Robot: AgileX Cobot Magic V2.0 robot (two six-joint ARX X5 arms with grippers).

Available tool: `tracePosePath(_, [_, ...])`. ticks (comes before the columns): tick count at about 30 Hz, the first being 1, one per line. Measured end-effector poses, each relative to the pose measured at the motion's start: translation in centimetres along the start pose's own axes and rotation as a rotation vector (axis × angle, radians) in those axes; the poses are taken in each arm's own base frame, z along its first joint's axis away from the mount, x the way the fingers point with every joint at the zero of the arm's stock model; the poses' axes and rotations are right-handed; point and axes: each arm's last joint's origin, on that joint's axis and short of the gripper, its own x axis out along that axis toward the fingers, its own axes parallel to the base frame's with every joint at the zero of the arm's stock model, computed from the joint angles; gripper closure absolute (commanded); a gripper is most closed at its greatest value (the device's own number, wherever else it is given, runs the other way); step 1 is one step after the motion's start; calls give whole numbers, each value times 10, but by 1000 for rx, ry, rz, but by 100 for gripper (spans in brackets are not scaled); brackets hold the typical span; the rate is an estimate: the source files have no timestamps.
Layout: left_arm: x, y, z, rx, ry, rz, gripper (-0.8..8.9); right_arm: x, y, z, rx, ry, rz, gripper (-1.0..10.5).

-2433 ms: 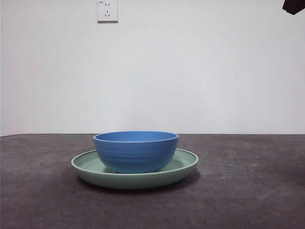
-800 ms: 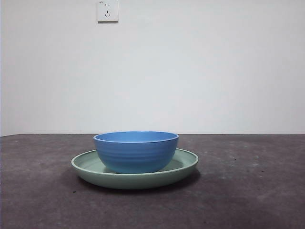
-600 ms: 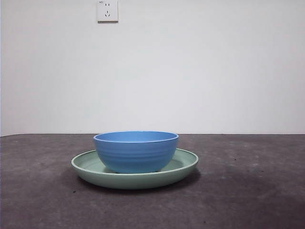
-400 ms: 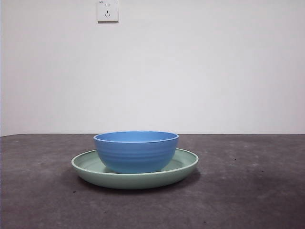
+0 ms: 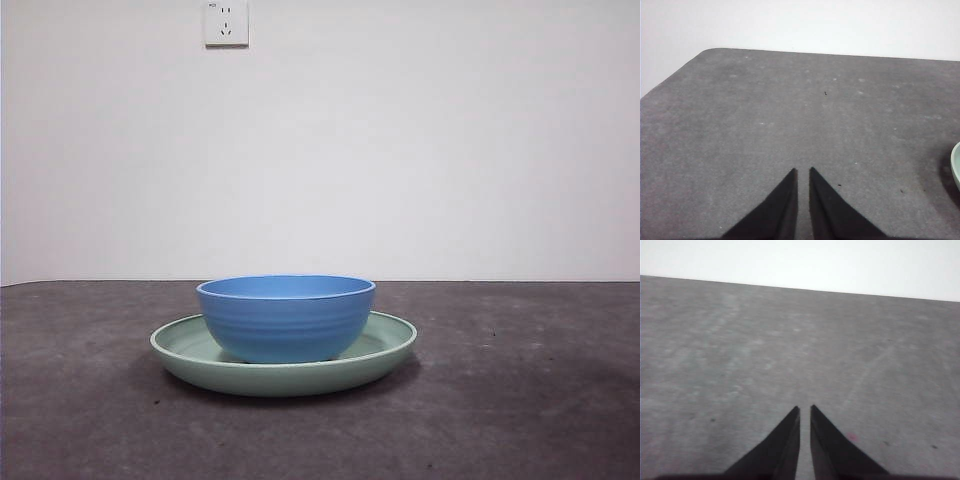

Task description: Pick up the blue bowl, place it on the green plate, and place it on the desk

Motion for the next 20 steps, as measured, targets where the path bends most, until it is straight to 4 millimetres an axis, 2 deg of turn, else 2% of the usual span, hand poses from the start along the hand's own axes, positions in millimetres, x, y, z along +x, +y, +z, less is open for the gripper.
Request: tracePosePath(20, [0,0,0,0,0,0,777,0,-1,-1,21,8,-26,917])
